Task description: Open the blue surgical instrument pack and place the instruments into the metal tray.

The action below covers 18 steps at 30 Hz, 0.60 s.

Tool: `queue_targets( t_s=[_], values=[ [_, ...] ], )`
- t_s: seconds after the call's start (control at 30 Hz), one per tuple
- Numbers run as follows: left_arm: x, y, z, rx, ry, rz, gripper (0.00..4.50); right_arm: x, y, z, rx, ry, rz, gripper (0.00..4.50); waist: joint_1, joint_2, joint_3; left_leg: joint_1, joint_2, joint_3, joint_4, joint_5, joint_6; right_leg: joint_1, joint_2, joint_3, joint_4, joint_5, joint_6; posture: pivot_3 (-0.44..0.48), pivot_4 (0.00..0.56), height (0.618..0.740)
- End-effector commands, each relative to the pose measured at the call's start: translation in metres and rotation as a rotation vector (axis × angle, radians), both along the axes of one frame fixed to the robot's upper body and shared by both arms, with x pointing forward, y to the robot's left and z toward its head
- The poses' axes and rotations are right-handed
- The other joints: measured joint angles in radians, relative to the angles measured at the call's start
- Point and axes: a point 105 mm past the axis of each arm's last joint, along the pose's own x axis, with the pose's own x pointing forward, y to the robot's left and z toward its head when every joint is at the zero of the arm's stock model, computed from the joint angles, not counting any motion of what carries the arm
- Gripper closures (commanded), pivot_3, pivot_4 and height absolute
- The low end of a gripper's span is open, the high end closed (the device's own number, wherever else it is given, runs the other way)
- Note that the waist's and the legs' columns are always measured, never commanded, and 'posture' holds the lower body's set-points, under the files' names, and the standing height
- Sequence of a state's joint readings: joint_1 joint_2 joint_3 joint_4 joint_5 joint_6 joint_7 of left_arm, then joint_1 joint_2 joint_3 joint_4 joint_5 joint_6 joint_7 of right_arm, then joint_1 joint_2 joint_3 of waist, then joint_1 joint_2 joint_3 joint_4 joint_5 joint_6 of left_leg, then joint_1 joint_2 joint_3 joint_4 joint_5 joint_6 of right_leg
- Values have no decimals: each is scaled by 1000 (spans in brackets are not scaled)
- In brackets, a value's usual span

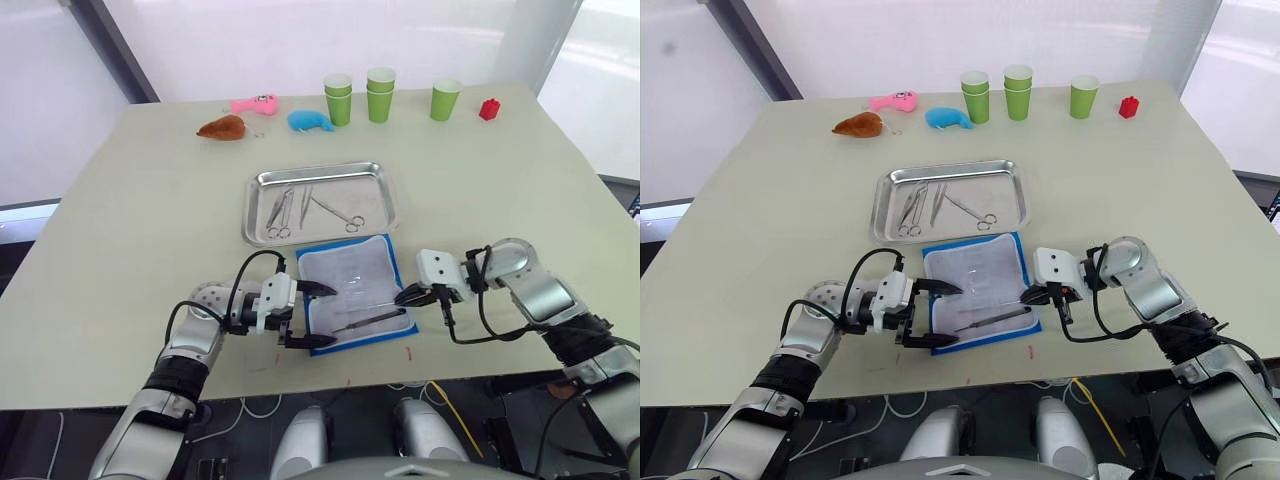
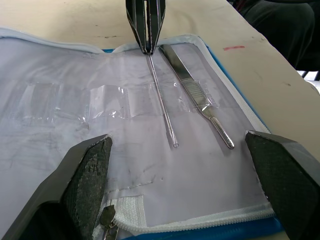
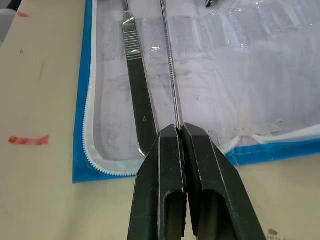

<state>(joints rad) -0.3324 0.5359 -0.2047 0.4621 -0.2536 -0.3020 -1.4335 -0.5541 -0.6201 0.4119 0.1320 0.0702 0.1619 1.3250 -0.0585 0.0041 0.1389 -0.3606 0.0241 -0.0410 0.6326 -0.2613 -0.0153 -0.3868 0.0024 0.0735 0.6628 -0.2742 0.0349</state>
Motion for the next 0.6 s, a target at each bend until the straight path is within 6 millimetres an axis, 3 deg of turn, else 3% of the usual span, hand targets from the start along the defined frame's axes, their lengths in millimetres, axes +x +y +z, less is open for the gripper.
queue_targets(
  t_s=[0.03,0.6],
  values=[
    [-21,19,-51,145,200,43,0,2,3,22,33,-61,12,4474,0,0,0,0,0,0,0,0,0,0,0,0,0,0,0,0,150,740],
    [-26,16,-51,136,200,30,0,4,-2,47,-15,-145,47,4474,1,1,1,-1,0,0,0,0,0,0,-1,-1,0,0,0,0,150,740]
  ],
)
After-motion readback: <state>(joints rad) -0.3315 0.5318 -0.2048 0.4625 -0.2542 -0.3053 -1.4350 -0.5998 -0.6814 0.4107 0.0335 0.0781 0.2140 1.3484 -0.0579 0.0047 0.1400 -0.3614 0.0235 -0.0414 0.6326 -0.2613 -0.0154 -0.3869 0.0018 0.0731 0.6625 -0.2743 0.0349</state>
